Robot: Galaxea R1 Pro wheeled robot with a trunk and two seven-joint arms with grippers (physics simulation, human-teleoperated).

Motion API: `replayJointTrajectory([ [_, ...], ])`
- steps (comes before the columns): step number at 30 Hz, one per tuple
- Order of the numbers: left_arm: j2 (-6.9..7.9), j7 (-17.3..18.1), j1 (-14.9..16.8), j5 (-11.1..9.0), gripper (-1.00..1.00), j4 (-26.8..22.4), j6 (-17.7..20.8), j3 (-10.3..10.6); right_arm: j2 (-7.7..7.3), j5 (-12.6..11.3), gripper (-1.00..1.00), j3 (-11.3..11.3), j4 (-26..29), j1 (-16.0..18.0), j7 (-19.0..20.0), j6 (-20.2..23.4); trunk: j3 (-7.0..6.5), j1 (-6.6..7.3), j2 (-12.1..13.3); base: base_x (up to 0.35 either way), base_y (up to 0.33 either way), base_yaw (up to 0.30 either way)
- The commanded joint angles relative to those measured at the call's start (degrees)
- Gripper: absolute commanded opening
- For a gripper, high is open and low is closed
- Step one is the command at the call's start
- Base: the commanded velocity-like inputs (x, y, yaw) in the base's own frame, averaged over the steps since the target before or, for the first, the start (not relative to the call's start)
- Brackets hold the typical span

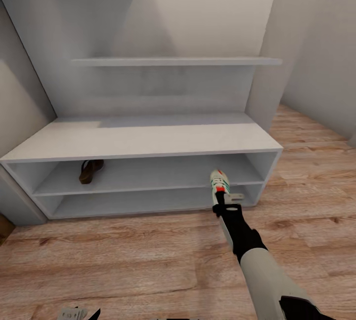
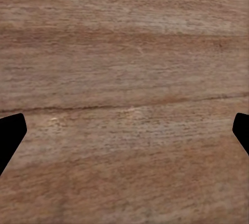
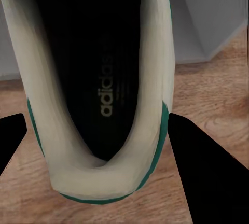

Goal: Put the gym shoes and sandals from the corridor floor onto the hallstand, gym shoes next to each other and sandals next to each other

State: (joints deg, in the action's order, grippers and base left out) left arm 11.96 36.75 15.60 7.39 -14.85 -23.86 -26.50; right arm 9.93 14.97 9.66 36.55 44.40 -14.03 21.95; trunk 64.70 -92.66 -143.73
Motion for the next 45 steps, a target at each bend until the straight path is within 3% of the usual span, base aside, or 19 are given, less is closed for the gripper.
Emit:
replayJointTrajectory([
  [1,-0.01,0.19,0.05,0.61,1.00,0.02,-0.31,-0.49,0.07,0.23,-1.00,0.25,0.36,0.05,0.10,0.29,0.05,0.01,-0.02,0.000,0.000,0.000],
  [12,0.00,0.08,0.05,0.55,1.00,-0.23,-0.32,-0.50,0.07,0.17,-1.00,0.19,0.83,0.08,0.08,0.28,0.05,0.01,-0.02,0.004,0.000,0.000],
  [45,0.00,0.08,0.05,0.52,1.00,-0.24,-0.40,-0.92,0.07,0.41,-1.00,0.27,0.54,0.09,0.06,0.24,0.05,0.01,-0.02,0.132,-0.034,0.000],
])
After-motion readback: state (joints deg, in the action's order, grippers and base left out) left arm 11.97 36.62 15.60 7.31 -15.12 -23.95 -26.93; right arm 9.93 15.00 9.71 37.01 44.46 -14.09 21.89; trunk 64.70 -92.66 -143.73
